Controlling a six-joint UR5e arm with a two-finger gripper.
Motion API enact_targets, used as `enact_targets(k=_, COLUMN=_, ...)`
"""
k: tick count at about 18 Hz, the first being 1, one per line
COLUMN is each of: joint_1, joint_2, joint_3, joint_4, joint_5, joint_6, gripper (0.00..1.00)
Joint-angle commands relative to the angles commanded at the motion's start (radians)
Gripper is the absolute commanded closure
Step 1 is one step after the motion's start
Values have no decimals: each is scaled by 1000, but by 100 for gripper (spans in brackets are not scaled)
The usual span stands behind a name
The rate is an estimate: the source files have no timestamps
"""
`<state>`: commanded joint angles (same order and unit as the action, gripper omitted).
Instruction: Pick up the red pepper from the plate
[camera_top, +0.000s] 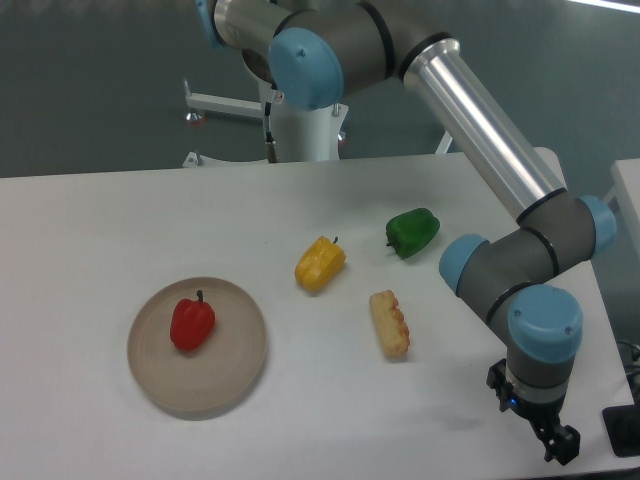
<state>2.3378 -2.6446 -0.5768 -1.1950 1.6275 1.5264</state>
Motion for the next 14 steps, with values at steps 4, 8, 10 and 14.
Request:
enact_targets(k=4, joint_1=-2, joint_2=40, joint_3=-58, joint_4=0, joint_5=-3, joint_6=-17, gripper=0)
enact_targets(k=8, joint_1=-29, joint_2=113, joint_3=-161, joint_4=-2, joint_5=-5, joint_6=-96, gripper=0)
enact_targets(k=10, joint_1=-34, joint_2=152, joint_3=-207, joint_4=-9, joint_5=-8, joint_6=-130, gripper=0)
enact_targets(k=14, joint_1=-61, joint_2=245, joint_3=-314, joint_4=-22, joint_5=-32, joint_6=-218, gripper=0)
